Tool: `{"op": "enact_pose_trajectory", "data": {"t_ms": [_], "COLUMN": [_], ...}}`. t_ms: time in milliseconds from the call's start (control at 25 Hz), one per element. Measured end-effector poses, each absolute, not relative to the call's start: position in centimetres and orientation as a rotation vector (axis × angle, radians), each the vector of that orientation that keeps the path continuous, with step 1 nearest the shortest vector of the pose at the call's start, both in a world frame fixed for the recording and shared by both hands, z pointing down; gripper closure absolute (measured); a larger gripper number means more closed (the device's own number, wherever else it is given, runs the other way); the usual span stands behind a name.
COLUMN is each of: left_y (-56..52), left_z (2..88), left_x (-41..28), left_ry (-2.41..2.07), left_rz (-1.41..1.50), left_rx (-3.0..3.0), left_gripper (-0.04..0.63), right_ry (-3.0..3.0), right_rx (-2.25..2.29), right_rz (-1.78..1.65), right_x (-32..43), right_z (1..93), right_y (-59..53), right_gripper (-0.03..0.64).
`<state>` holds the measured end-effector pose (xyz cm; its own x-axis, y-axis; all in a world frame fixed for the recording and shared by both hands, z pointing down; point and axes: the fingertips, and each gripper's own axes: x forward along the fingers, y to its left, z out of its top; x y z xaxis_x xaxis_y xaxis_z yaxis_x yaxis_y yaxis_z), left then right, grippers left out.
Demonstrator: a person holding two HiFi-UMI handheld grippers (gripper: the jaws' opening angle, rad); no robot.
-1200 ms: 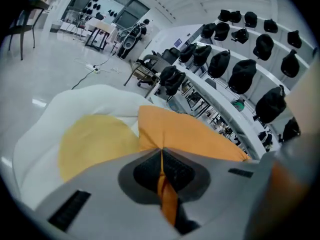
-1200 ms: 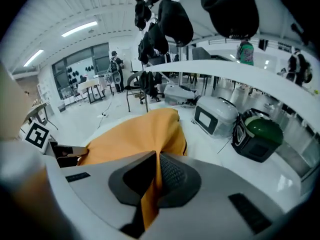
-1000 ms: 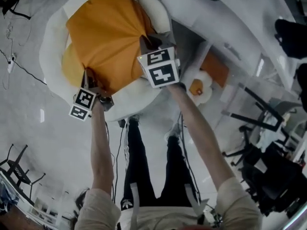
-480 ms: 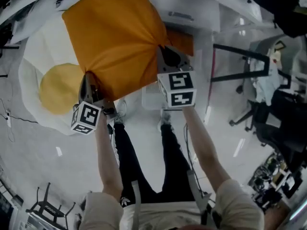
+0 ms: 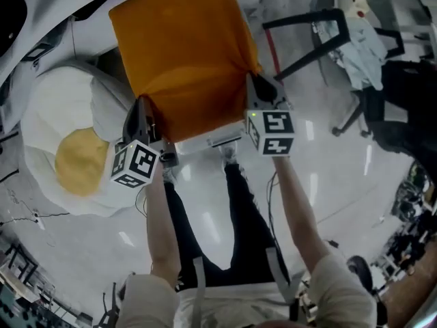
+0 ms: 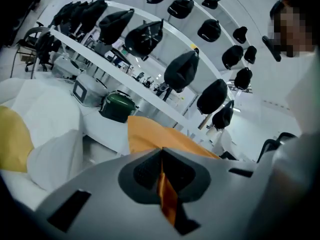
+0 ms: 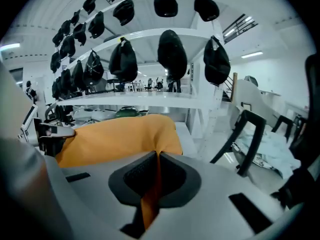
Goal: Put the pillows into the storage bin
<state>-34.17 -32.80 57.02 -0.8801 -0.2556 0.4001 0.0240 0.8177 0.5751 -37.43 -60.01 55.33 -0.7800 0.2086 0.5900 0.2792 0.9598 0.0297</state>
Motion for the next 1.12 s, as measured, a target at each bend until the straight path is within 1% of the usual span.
{"op": "enact_pose_trajectory", "data": {"t_ms": [160,360,640,800,880,960,1000,1040,1080,1120], "left_y": [-38.4,-41.4,-41.2,-39.3,-38.8,-38.2,-37.5,-36.7,-36.0,-35.6], "left_z": [57.5,57.9,58.3,59.4,60.9,64.3,66.2,67.5,68.0,67.9], "left_x": [-34.5,-34.8,-34.2,-34.3,-34.2,-33.5,-33.0,-32.6,-32.4,-32.3], "left_ry": [-2.502,-2.489,-2.490,-2.481,-2.450,-2.375,-2.334,-2.308,-2.306,-2.317], "left_rz": [-0.740,-0.680,-0.699,-0.688,-0.685,-0.645,-0.594,-0.541,-0.511,-0.515], "left_rx": [0.255,0.285,0.245,0.215,0.195,0.121,0.054,-0.010,-0.049,-0.062], "left_gripper": [0.584,0.586,0.586,0.586,0.585,0.584,0.579,0.555,0.517,0.452], "right_ry": [-2.485,-2.472,-2.468,-2.459,-2.436,-2.375,-2.339,-2.313,-2.295,-2.282], "right_rx": [-0.244,-0.200,-0.248,-0.278,-0.284,-0.248,-0.199,-0.140,-0.093,-0.070], "right_rz": [-0.096,-0.035,-0.037,-0.022,-0.009,0.030,0.054,0.063,0.049,0.017], "right_x": [-35.6,-34.7,-35.1,-35.7,-35.7,-35.4,-35.2,-35.0,-34.8,-34.6], "right_z": [56.6,58.0,58.7,59.8,61.1,63.8,65.6,67.4,68.8,69.7], "right_y": [-65.9,-69.1,-68.9,-67.1,-66.6,-67.0,-67.6,-68.2,-68.8,-69.2], "right_gripper": [0.603,0.603,0.603,0.603,0.603,0.601,0.549,0.432,0.354,0.344]}}
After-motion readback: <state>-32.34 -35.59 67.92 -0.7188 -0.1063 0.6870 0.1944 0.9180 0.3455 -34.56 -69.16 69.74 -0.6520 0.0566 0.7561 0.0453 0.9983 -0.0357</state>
